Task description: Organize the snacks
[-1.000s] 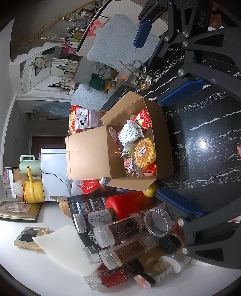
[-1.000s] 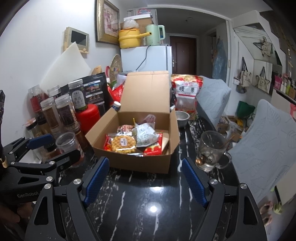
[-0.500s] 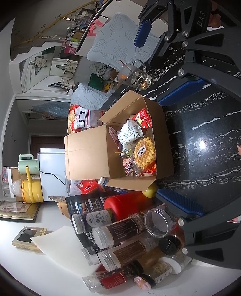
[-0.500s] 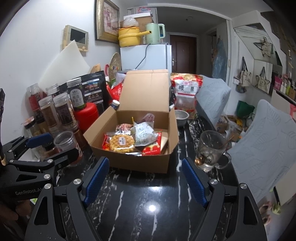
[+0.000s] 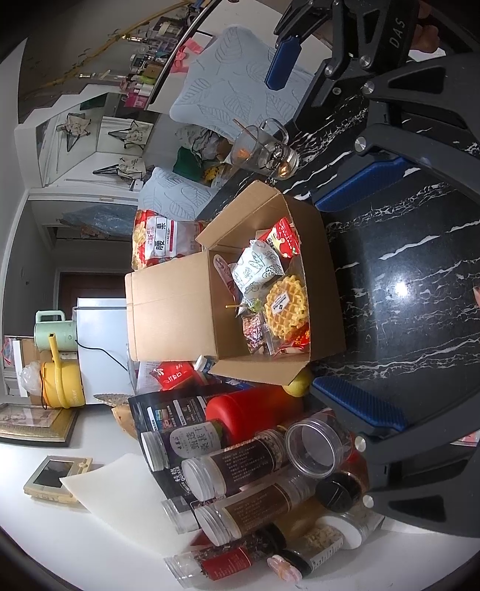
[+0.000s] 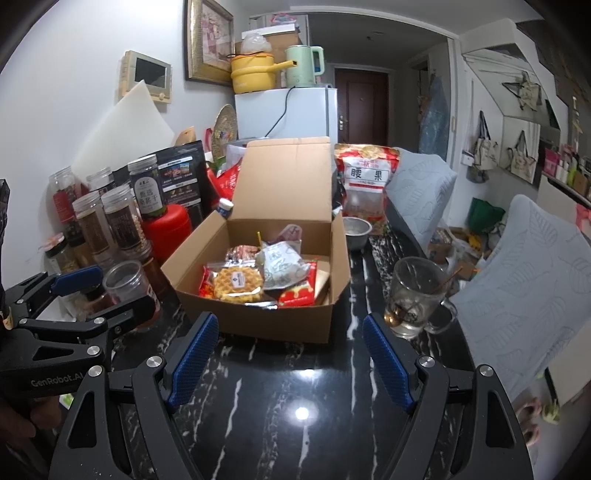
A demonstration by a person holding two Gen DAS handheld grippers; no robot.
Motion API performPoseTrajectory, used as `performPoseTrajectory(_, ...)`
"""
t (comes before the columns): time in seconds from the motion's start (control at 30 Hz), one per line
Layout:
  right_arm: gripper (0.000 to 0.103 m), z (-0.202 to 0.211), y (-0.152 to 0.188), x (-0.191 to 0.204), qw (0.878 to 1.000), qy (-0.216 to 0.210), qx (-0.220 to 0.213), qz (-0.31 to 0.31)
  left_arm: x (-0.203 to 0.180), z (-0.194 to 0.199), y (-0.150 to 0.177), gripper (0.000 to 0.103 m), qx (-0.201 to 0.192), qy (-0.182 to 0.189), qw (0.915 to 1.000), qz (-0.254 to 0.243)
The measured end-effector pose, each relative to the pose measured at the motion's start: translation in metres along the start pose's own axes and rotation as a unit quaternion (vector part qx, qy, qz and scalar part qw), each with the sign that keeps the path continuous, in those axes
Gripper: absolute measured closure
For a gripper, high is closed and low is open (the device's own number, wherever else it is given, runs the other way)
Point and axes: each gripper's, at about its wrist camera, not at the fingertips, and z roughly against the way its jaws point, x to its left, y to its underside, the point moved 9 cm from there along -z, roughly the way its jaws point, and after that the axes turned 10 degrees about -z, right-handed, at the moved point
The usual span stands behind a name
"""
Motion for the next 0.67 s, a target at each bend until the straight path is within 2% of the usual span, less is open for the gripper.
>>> performPoseTrajectory(0.67,0.021,-0.009,0.005,-0.009,1.000,0.008,0.011,-0.014,0.000,-0.010,0.003,0.011,0.011,-0.005,0.9999,-0.009)
